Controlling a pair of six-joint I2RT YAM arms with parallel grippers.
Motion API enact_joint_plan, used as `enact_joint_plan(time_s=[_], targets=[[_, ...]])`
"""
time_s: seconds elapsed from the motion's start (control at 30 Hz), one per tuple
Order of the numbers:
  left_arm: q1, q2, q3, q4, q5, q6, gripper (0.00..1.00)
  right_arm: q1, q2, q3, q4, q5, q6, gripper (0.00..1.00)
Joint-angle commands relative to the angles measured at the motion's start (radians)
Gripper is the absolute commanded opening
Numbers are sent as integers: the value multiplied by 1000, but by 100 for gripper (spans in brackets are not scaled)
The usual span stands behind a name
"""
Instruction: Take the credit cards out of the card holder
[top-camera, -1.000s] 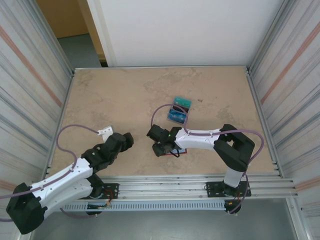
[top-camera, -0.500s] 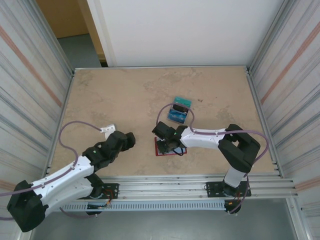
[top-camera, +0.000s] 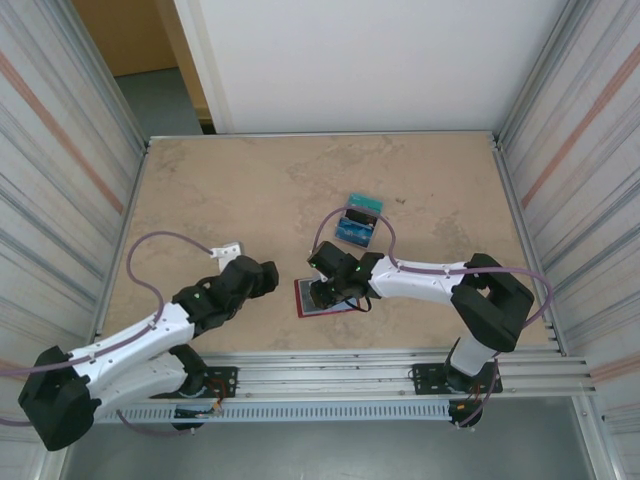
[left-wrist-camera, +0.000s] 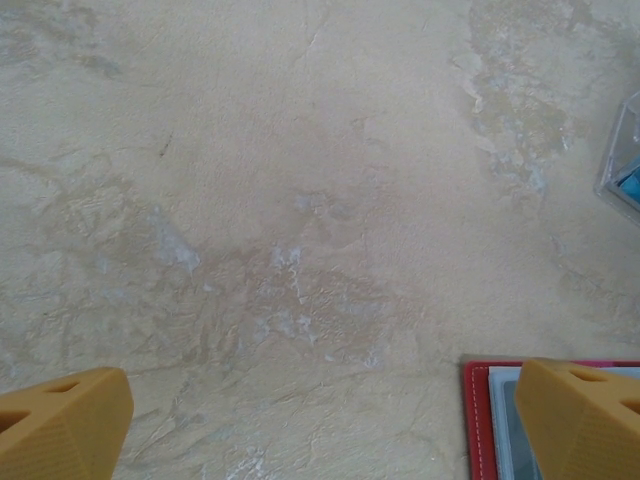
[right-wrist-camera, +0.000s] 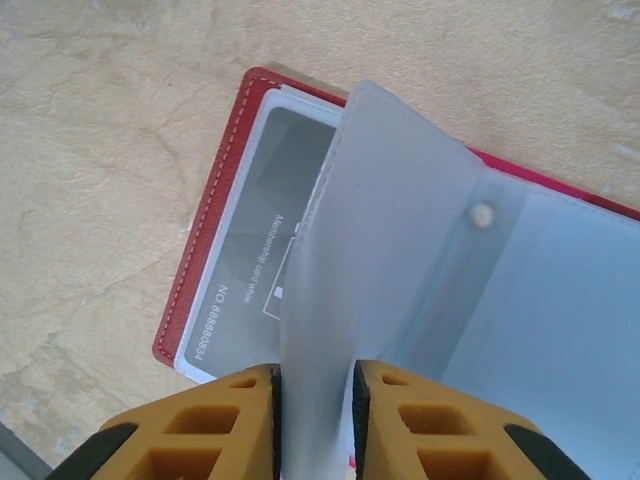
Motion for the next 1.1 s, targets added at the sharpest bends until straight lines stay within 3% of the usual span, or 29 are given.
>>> enact_joint_plan(time_s=[0.0,0.23,0.67,1.07], targets=[[-10,4,35,15,-27,23,99,-4,-33,1,-53,61,37,30],[-12,-2,42,14,-27,31,99,-10,-55,-15,-88,133,73,40],[-34,22,51,8,-29,50,99,-61,-90,-64,-97,152,138,38],[-182,254,142,-23,-66,115,99,-129,-154,-119,-95,112,178,36]])
